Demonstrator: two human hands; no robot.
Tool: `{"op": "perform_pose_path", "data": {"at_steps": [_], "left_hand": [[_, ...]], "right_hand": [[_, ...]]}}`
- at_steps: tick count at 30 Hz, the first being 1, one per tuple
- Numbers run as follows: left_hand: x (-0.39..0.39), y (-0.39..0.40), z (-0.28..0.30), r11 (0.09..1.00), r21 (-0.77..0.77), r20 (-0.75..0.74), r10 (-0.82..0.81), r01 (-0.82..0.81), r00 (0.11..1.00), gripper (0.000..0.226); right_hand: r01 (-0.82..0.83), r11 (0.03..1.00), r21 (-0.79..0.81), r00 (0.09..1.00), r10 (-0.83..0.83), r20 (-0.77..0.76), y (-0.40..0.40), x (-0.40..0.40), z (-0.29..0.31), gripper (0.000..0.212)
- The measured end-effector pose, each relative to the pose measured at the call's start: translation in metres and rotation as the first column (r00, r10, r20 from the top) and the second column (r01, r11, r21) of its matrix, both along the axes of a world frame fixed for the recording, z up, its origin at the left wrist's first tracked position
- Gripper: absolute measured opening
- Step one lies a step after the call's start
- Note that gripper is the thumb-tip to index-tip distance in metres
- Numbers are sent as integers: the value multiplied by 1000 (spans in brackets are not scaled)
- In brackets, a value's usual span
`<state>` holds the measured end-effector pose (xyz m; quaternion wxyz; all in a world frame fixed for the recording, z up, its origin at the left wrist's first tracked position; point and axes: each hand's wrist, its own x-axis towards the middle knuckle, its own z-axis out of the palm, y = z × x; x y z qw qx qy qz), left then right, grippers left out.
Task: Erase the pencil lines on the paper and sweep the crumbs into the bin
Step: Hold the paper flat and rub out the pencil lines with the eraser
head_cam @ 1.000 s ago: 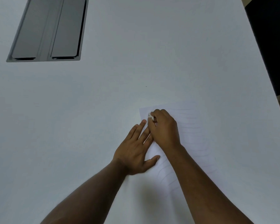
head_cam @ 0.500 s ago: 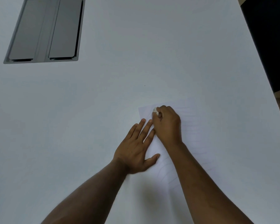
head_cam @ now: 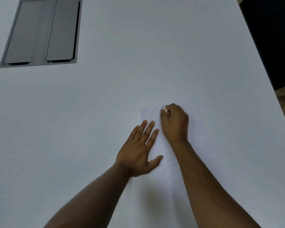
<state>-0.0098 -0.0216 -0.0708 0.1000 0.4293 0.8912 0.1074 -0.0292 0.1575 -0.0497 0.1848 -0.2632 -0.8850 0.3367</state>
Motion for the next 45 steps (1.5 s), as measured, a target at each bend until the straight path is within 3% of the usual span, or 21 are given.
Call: {"op": "perform_pose_path", "data": {"at_steps": [5,10,14,19,30,40,45], "left_hand": [[-1,2,0,999,32,11,2,-3,1000,83],[0,0,-1,1000,3,-1,6,-6,1000,84],[1,0,-1,1000,-21,4,9,-8,1000,85],[-1,-1,0,1000,-17,23,1,0,1000,85],[-7,3,0,1000,12,-9,-17,17,1000,85],[-14,4,-2,1000,-21,-7,-22,21,1000,88],[-14,5,-1,999,-27,12,-19,19,1000,89]], "right_hand": [[-135,990,-30,989,137,59,-32,1,-4,13],[77,996,53,997,-79,26,4,-3,-5,13],[146,989,-18,989,-146,35,27,3,-2,18],[61,993,-101,997,-65,-42,11,24,2,11],[-66,995,-70,998,67,4,6,56,1,9],[-158,980,-119,979,171,108,-11,22,5,14],[-156,988,-19,978,157,135,-15,15,5,13]]}}
